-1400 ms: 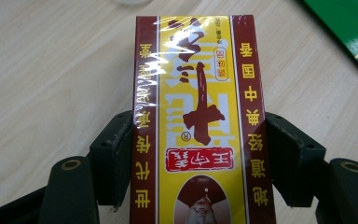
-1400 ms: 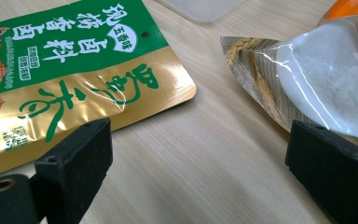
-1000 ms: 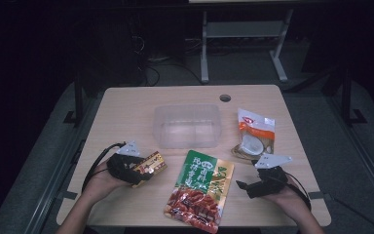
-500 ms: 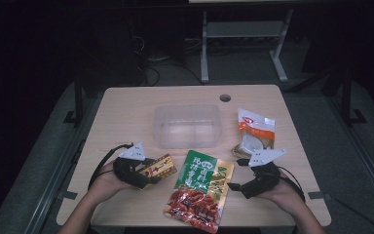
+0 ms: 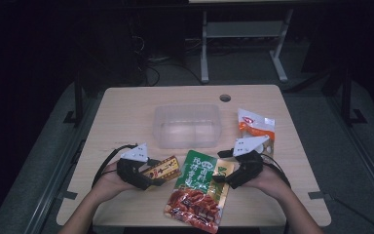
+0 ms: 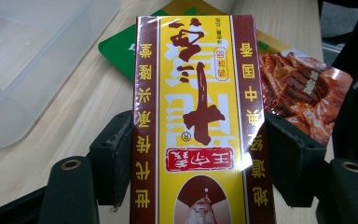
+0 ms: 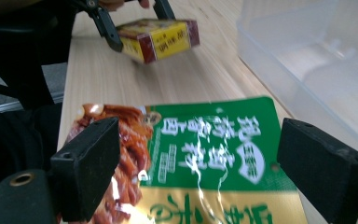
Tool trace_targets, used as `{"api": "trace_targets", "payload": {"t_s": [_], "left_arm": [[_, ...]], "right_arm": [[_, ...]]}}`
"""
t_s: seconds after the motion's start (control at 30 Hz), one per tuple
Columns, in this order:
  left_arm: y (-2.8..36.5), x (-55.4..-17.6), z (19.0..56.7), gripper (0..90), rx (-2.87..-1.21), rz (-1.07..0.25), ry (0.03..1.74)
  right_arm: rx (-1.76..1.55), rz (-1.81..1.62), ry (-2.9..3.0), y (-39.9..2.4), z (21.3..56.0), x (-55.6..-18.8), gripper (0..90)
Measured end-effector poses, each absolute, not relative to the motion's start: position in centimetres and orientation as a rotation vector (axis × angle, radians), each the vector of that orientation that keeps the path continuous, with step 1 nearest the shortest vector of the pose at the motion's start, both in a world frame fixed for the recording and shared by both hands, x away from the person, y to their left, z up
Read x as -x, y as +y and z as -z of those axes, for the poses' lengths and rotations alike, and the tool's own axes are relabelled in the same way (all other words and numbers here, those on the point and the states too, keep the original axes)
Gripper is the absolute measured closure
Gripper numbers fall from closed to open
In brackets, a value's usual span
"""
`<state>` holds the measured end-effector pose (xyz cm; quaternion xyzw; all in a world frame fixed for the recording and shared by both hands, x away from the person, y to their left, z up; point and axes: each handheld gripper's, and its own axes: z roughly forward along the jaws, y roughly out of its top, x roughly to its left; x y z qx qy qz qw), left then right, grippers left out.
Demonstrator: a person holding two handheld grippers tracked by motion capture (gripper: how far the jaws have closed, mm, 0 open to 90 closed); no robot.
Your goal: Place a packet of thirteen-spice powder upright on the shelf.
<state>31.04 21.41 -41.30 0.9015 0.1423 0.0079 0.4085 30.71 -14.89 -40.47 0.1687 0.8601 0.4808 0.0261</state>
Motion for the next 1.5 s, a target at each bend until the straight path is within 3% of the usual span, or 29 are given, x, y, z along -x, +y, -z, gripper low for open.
{"api": "trace_targets", "payload": {"t_s": [0.53, 1.07, 1.5], "left_arm": [[20.3, -30.6, 41.2, 31.6, -2.264, -0.002, 0.31], [19.1, -29.7, 41.5, 31.6, -2.239, 0.0, 0.172], [18.7, -29.3, 41.5, 31.6, -2.218, 0.043, 0.111]], "right_arm": [[-0.293, -1.623, 2.738, -9.0, 39.8, -33.2, 13.9], [-0.137, -1.535, 2.841, -7.3, 40.5, -31.9, 14.6], [-0.053, -1.495, 2.882, -6.3, 41.1, -31.5, 25.1]]}}
